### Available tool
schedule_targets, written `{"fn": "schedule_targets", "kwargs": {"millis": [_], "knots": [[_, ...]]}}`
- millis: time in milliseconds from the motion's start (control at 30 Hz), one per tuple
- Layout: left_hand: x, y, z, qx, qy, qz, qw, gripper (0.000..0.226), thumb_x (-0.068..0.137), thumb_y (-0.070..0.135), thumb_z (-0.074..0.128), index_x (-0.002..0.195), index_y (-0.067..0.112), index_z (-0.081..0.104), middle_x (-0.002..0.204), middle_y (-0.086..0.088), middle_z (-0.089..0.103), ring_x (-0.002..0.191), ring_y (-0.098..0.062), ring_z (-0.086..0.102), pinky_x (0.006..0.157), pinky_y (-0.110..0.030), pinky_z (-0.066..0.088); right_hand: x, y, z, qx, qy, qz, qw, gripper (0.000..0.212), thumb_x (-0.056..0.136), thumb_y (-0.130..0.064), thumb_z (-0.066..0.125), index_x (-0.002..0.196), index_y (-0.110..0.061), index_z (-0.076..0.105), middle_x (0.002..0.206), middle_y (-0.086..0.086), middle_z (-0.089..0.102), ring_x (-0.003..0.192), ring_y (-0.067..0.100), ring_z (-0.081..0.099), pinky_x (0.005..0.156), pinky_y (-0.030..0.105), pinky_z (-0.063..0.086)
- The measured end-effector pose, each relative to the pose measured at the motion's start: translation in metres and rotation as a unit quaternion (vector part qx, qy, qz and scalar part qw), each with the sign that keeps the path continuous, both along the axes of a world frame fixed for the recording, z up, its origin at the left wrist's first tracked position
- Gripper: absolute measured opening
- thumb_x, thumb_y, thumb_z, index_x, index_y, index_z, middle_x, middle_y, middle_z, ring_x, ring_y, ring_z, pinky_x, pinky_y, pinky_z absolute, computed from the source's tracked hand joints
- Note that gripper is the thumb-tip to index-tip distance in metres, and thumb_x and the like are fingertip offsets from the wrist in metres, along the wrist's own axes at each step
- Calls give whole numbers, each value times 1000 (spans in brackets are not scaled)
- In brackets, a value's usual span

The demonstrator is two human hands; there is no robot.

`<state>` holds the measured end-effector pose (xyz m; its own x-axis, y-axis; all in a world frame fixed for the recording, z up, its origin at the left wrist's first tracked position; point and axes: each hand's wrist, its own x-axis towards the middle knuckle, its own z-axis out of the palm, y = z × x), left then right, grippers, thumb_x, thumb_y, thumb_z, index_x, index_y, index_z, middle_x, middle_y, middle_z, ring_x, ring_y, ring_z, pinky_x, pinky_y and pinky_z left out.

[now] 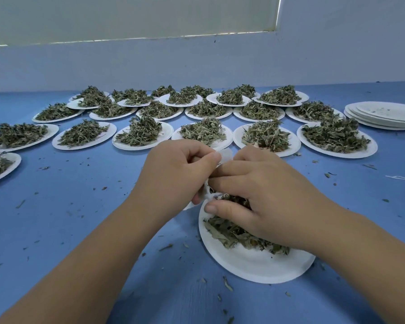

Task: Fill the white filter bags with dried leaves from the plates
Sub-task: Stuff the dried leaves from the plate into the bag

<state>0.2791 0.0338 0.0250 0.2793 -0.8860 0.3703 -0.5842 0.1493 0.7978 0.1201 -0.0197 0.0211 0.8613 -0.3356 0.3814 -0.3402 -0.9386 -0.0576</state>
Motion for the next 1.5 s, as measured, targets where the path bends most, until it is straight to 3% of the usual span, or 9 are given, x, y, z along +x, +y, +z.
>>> {"fn": "schedule_targets", "kwargs": {"millis": [200,433,567,700,900,1000,1133,1333,1500], "knots": [[1,1,1,-7,-8,11,1000,22,90,22,64,70,18,71,53,-14,54,32,-14,52,40,-13,36,-15,-1,3,9,-116,26,993,36,94,-45,48,99,-21,74,92,-11,71,81,19,54,76,36,43],[-5,2,1,9,13,-32,999,20,89,17,65,71,16,73,53,-15,61,32,-16,50,39,-15,37,0,1,-2,-26,3,0,1000,51,92,-60,34,80,-25,69,76,-13,60,79,17,41,77,40,41],[-1,2,3,-12,-3,-4,1000,21,88,24,66,69,22,73,49,-10,56,33,-17,51,39,-16,37,-9,-4,3,51,-96,60,992,31,94,-42,53,88,-21,75,88,-13,70,79,18,54,79,36,42],[3,4,6,-25,-6,11,1000,20,88,26,67,70,23,73,52,-16,51,33,-15,49,38,-15,36,-30,-15,14,201,-229,41,952,15,85,-36,66,95,-28,74,95,-18,69,93,6,62,78,20,45],[-1,7,6,-40,-43,16,998,19,87,29,67,69,29,72,48,-3,55,32,-10,47,36,-11,33,-68,-36,11,237,-107,-46,965,27,76,-53,68,100,-44,62,95,-20,61,88,8,58,64,21,41],[-1,7,6,-50,-59,23,997,16,87,28,68,72,30,72,47,0,56,32,-8,47,35,-11,33,-80,-40,9,259,35,-62,963,58,62,-75,68,114,-54,51,112,-28,47,103,-3,50,72,16,39],[2,7,7,-56,-74,33,995,15,88,31,66,74,29,72,48,0,58,33,-9,49,37,-10,35,-83,-37,10,244,129,-55,960,82,53,-79,69,125,-61,34,120,-39,30,116,-19,30,88,17,37],[3,6,5,-60,-90,42,993,14,88,30,66,74,32,71,50,3,59,34,-12,52,39,-10,37,-76,-24,8,215,150,-60,963,68,61,-70,71,121,-56,42,113,-29,38,103,-6,45,89,31,46],[5,5,3,-54,-99,47,993,14,89,27,66,77,27,72,54,0,59,35,-12,51,37,-9,34,-71,-18,5,209,144,-54,966,56,69,-61,71,120,-53,49,108,-28,40,98,-8,44,83,27,45]]}}
